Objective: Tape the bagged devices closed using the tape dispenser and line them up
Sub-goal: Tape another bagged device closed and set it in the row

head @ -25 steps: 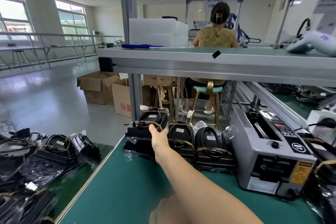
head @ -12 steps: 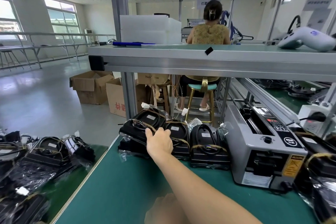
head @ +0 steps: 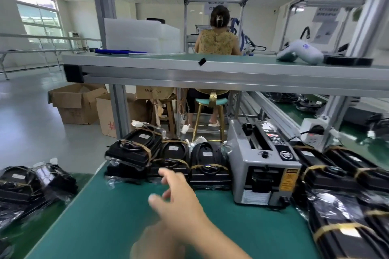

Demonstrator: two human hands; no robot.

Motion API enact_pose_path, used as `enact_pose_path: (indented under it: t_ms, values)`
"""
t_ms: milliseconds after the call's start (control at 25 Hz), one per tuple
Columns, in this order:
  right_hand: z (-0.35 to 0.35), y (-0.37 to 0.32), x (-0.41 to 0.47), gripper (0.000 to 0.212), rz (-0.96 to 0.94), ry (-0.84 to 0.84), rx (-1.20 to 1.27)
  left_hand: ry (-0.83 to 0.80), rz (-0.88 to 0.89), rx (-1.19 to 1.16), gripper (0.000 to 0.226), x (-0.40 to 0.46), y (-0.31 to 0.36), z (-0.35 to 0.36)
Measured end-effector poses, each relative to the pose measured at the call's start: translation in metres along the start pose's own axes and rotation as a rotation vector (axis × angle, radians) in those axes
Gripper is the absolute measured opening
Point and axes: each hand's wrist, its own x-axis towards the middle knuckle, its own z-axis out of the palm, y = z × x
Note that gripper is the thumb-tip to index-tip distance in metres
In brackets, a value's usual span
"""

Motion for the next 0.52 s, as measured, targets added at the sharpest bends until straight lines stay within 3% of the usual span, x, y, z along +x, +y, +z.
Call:
enact_pose_path:
  t_ms: [80, 200, 440, 520]
  values:
    - [-0.028, 0.019, -0.053, 0.056, -0.015, 0.057, 0.025, 0.085, -0.016, -0.093, 0.062, -0.008, 0.011, -0.010]
    - [-0.079, 0.060, -0.126, 0.047, 0.066, 0.297, -0.021, 0.213, 0.068, -0.114, 0.058, -0.022, 0.009, 0.006]
    - [-0.166, 0.116, -0.230, 0.039, 0.200, 0.755, -0.395, 0.015, 0.071, -0.037, 0.076, -0.006, -0.025, 0.042]
    - [-0.191, 0.125, -0.245, 0.040, 0.253, 0.825, -0.491, 0.072, 0.086, -0.021, 0.078, -0.006, -0.023, 0.048]
